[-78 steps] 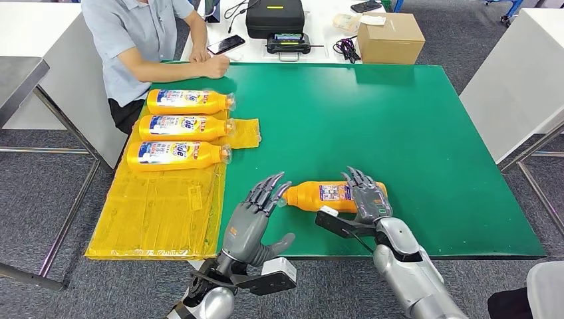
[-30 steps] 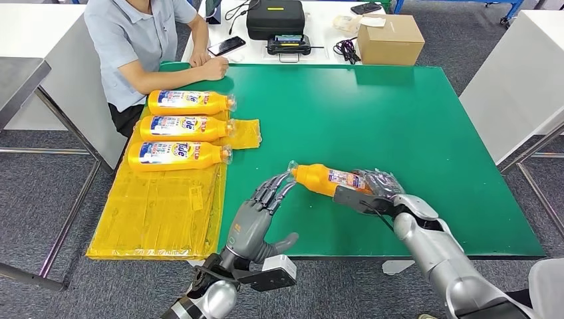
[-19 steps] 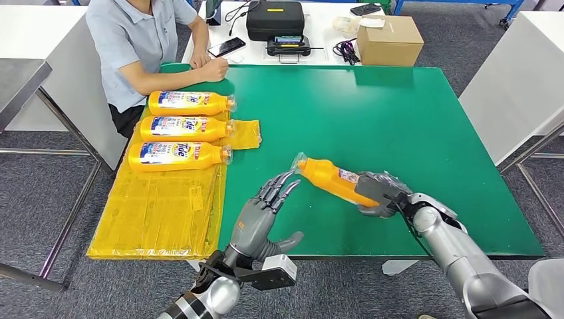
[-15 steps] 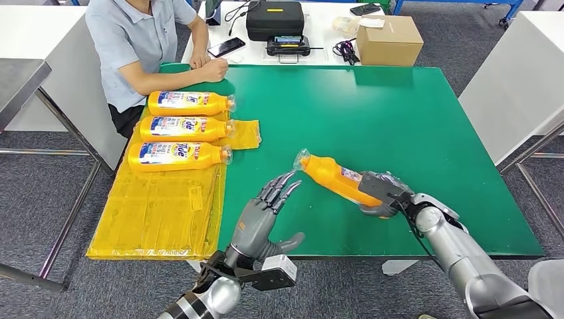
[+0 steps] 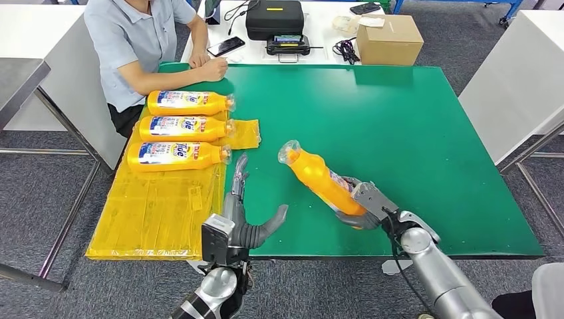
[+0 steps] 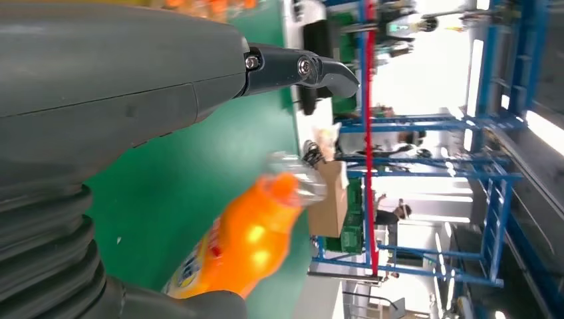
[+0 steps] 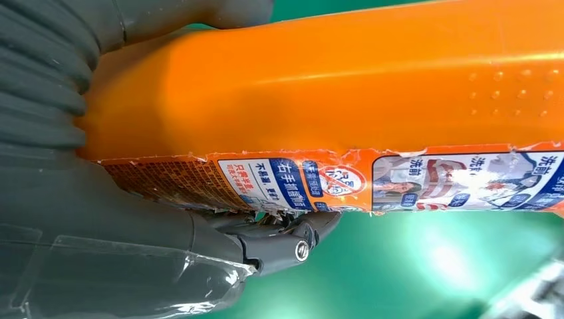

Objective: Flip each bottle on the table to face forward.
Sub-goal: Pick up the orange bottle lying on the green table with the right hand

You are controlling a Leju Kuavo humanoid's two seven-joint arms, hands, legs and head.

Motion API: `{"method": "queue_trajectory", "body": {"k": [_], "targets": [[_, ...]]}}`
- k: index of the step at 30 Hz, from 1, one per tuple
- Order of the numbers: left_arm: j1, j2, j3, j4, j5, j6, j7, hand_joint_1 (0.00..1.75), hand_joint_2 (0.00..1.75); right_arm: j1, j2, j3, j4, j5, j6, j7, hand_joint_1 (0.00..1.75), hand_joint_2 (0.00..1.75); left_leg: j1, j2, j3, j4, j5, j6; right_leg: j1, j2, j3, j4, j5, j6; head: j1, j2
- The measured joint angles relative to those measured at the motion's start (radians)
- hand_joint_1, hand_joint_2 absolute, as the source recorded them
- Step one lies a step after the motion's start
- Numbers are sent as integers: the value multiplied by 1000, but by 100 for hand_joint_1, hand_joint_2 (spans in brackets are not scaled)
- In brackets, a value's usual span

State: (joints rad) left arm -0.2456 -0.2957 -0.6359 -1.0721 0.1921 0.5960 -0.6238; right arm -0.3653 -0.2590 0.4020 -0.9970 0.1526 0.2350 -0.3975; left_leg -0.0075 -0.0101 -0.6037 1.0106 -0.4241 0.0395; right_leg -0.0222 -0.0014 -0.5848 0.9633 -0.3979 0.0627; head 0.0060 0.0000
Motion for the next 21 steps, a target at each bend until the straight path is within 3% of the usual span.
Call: {"method": "queue_trajectory", "body": {"k": [5,14,21], "targets": [[1,0,-6,-6,174,-107,45,0,175,25,47,-16,-93,-53,35,-3,175,175,0,0,-1,0,0,0,0,0,-1,0,0,0,0,0],[-4,1,-22,-18,214,-171,67,0,175,29,76,0,-143,-63,58,-15,175,175,0,0,-2,0,0,0,0,0,-2,0,0,0,0,0],[-14,11,-41,-17,269,-296,129,0,175,26,87,18,-142,-67,109,-44,175,175,0,0,-2,0,0,0,0,0,-2,0,0,0,0,0]]}}
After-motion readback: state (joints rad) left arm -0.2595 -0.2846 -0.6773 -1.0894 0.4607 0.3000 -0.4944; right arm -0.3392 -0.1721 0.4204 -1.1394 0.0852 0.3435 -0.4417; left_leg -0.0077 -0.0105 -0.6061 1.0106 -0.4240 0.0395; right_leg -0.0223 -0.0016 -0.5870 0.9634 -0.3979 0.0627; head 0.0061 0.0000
